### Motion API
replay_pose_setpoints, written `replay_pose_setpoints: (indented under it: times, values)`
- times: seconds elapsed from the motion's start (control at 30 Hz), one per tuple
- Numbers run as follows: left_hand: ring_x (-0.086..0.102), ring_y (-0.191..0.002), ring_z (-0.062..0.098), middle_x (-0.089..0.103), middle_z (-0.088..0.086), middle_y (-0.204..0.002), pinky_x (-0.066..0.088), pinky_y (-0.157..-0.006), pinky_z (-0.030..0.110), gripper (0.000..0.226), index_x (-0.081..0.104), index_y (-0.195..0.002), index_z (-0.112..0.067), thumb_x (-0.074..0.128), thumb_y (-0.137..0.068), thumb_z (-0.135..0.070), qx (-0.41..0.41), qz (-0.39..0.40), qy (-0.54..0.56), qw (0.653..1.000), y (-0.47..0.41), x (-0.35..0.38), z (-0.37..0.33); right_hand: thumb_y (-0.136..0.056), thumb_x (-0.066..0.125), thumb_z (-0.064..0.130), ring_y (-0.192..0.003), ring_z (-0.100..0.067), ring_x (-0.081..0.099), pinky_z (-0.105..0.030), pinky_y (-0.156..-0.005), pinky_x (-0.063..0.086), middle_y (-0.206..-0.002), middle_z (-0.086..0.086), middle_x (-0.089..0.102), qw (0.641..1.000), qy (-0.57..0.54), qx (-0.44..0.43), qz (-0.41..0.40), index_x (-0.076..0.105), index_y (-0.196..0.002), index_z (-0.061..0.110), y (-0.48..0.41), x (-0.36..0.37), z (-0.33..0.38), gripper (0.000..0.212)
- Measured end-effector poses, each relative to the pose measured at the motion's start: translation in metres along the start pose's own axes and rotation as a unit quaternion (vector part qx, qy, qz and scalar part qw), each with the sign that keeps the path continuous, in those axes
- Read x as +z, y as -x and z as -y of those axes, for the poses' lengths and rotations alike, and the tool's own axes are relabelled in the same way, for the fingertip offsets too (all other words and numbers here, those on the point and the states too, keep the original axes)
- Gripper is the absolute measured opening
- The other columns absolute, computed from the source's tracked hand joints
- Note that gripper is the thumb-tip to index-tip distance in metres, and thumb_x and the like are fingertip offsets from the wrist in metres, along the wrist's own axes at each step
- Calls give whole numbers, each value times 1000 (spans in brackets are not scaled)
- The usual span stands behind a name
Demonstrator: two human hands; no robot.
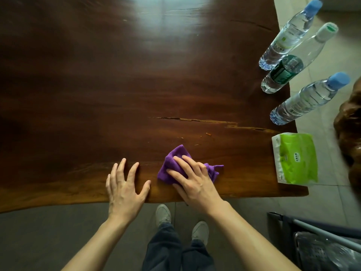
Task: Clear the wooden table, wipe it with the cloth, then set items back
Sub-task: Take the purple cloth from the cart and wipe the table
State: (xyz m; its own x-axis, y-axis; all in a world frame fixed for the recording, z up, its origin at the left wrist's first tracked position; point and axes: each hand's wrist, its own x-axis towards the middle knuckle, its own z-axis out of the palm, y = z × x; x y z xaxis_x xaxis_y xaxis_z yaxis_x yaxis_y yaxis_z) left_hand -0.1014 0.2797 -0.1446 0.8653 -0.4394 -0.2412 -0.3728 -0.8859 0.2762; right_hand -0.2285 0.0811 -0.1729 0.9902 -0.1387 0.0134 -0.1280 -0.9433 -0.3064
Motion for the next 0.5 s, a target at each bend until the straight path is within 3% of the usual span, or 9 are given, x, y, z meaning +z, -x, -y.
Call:
replay_pose_setpoints:
  times: [0.2,0.5]
  values:
    - [8,-154,29,21,10,-164,12,-123,53,68,43,-149,-24,65,-89,-48,0,2,14,1000,0,-3,-1,-97,51,44,-145,-27,30,-46,-109,31,-158,-5,36,987,-2,153,-49,47,-144,32,22,-10,-40,49]
    - [8,-154,27,22,8,-164,10,-124,51,66,43,-149,-25,63,-91,-48,22,12,5,1000,-2,-6,-1,-94,58,39,-139,-34,33,-54,-105,34,-151,-12,41,904,-9,402,-147,51,-139,24,0,-30,-94,48]
